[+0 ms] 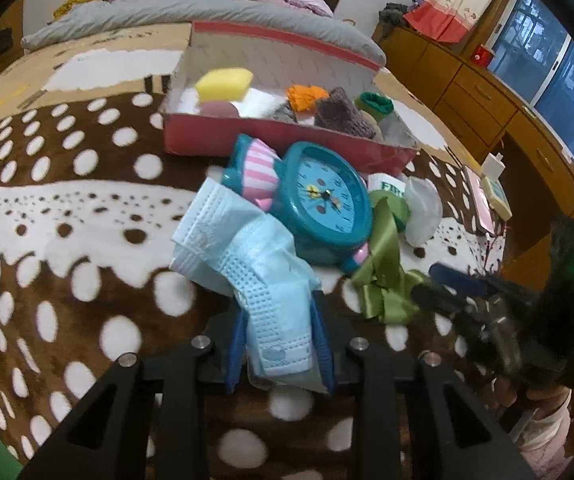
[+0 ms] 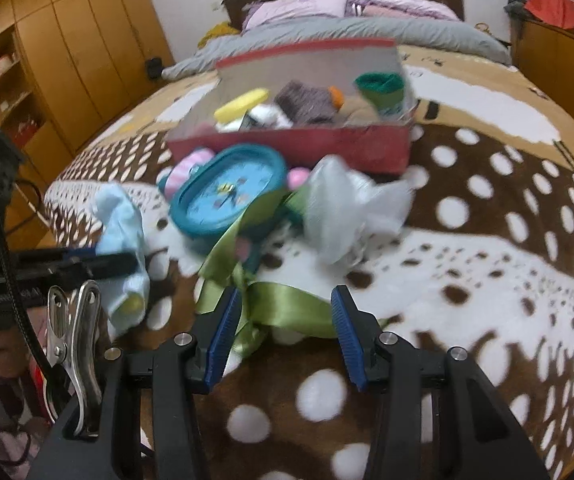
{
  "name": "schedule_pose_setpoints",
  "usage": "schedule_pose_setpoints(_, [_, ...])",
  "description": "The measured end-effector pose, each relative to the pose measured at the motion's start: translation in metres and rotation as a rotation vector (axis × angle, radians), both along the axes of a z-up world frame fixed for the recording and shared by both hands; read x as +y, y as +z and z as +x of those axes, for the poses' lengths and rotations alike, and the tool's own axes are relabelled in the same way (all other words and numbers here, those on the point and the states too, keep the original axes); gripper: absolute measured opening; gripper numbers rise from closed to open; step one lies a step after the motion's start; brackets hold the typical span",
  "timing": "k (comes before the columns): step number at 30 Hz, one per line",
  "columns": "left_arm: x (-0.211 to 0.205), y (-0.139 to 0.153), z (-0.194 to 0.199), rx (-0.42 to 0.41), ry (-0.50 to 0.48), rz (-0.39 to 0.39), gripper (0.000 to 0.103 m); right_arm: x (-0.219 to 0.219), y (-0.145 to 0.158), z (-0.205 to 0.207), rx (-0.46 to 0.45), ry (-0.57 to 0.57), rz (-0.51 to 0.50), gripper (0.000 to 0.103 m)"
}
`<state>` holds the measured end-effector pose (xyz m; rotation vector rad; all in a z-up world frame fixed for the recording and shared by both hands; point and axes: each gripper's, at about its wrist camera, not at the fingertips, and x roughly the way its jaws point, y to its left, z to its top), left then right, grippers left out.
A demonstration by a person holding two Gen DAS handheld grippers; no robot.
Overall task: Organize soft objects
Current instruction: 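Grasp the light blue face mask with the left gripper while the right gripper grasps the green ribbon bow, then carry the face mask and green ribbon bow into the pink box and release both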
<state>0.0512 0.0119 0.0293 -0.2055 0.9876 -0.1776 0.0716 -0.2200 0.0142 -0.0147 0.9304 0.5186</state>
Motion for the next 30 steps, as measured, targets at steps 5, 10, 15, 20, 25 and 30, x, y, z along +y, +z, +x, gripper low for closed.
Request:
schedule_pose_setpoints(5, [0.009,0.002,-0.004,-0.024,0.011,0.018,0.031,0.022,-0.015,-0.002,0.023,0.027,-0.053,0.045])
schedule_pose_setpoints(10, [0.014,-0.001,-0.003,-0.019,0.015,0.001,0.031,0.031,-0.023,-0.002,0.043,0.024,-0.053,0.028])
schedule_pose_setpoints(15, [0.017,-0.001,-0.006,-0.025,0.014,-0.006,0.031,0.031,-0.021,-0.006,0.044,0.008,-0.034,0.010])
schedule_pose_setpoints(20, [0.020,0.001,-0.009,-0.040,0.019,0.000,0.031,0.027,-0.012,-0.016,0.011,0.007,-0.018,0.006])
schedule_pose_setpoints(25, [0.024,0.004,-0.011,-0.053,0.028,0.000,0.031,0.023,0.000,-0.029,-0.025,0.025,-0.024,0.006])
schedule_pose_setpoints(30, [0.022,0.012,-0.015,-0.090,0.022,0.028,0.031,0.013,0.016,-0.037,-0.062,0.006,-0.021,0.006])
